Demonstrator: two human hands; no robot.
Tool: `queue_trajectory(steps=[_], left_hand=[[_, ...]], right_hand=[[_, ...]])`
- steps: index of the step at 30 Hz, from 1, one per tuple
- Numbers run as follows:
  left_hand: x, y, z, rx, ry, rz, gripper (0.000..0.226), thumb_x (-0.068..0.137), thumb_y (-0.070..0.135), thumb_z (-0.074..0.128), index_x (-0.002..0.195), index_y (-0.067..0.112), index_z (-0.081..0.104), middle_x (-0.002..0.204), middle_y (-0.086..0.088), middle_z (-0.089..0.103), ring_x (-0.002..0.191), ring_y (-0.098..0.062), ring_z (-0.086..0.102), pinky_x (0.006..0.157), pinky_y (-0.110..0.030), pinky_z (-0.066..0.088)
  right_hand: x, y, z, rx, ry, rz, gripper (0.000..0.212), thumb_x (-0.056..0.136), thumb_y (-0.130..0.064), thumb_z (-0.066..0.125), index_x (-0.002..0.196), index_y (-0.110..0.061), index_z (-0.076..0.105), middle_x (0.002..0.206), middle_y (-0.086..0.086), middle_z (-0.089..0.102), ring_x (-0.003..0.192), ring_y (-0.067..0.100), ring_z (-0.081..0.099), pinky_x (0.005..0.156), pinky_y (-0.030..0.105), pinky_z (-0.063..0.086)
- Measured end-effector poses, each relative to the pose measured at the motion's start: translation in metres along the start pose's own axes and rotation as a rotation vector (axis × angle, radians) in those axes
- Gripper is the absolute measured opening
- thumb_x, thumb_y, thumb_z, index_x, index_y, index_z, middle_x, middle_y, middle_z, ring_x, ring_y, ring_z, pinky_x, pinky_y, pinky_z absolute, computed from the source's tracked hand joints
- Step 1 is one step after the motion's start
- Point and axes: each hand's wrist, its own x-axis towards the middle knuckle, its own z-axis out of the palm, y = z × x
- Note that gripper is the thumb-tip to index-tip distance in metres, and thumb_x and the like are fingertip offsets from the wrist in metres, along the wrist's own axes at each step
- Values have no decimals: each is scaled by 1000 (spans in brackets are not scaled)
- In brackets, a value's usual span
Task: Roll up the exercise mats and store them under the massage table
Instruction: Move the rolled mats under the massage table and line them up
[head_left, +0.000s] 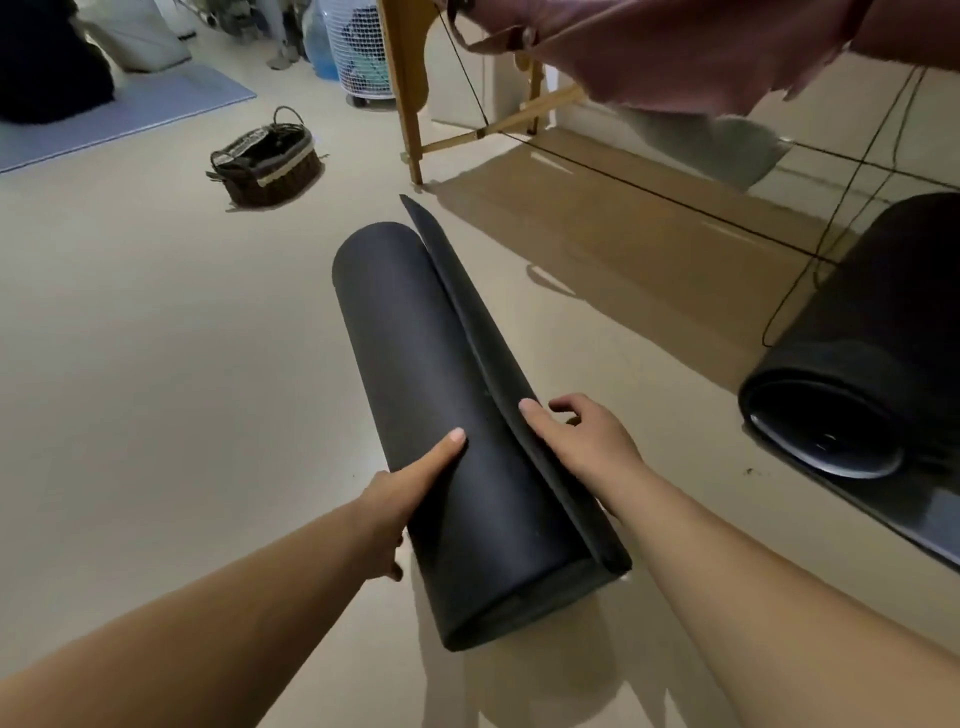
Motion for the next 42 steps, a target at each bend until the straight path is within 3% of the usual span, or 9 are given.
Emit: queue_trajectory(steps=[5, 12, 17, 20, 22, 28, 34, 39, 42], left_hand=[[-16, 22, 63, 39, -9, 65, 124, 61, 81, 84, 157, 30, 24, 150, -7, 48, 123, -35, 52, 95, -56, 48], [-43, 60, 145, 591, 69, 254, 81, 97, 46, 70, 163, 41, 24, 157, -12, 28, 139, -40, 42, 113, -55, 47], [-70, 92, 165, 824, -52, 336, 75, 90, 23, 82, 154, 22, 42, 126, -1, 51, 120, -26, 55, 107, -48, 54], [-64, 107, 158, 936, -24, 310, 69, 88, 34, 84, 148, 19, 52, 115, 3, 55, 111, -23, 59, 94, -37, 60], [-51, 106, 146, 988, 34, 328, 78, 82, 46, 88, 148, 25, 50, 132, -2, 46, 119, -25, 54, 98, -39, 55], [-10, 75, 122, 375, -144, 281, 147, 54, 48, 103, 165, 45, 7, 167, -1, 31, 145, -34, 43, 115, -62, 41], [26, 120, 166, 645, 8, 433, 138, 54, 73, 92, 160, 58, 6, 152, -6, 27, 143, -39, 36, 116, -55, 43], [49, 150, 171, 657, -66, 613, 75, 82, 70, 73, 147, 61, 37, 144, -5, 32, 137, -34, 40, 114, -53, 46], [70, 148, 159, 536, -190, 557, 94, 77, 70, 76, 156, 61, 24, 158, 0, 31, 137, -33, 45, 115, -52, 45]], right_hand=[[5, 38, -32, 108, -51, 20, 48, 91, -69, 55, 106, -28, 74, 109, -10, 72, 102, 16, 65, 95, 37, 54], [4, 121, -83, 108, -39, 269, 64, 108, -57, 27, 150, -16, 52, 155, 13, 48, 137, 35, 50, 116, 48, 41], [-16, 127, -127, 298, -316, 336, 133, 60, -105, 51, 163, -23, 33, 167, 3, 38, 151, 33, 37, 120, 54, 33], [-10, 109, -129, 304, -421, 353, 142, 50, -100, 67, 163, -22, 32, 168, 5, 34, 153, 35, 34, 120, 56, 31], [0, 96, -118, 211, -455, 360, 140, 52, -94, 74, 162, -19, 32, 166, 8, 36, 148, 38, 40, 116, 56, 37], [33, 89, -102, 234, -310, 363, 145, 45, -82, 89, 162, -20, 30, 160, 8, 44, 139, 35, 50, 97, 46, 46], [51, 90, -98, 502, -175, 386, 123, 61, -87, 75, 163, -40, 25, 159, 0, 45, 138, 29, 50, 104, 47, 46], [58, 76, -119, 536, -96, 472, 116, 55, -99, 63, 149, -31, 54, 141, 0, 59, 118, 24, 57, 98, 46, 42], [65, 79, -128, 461, -61, 452, 98, 64, -97, 61, 142, -37, 60, 128, -9, 65, 112, 20, 60, 103, 48, 43]])
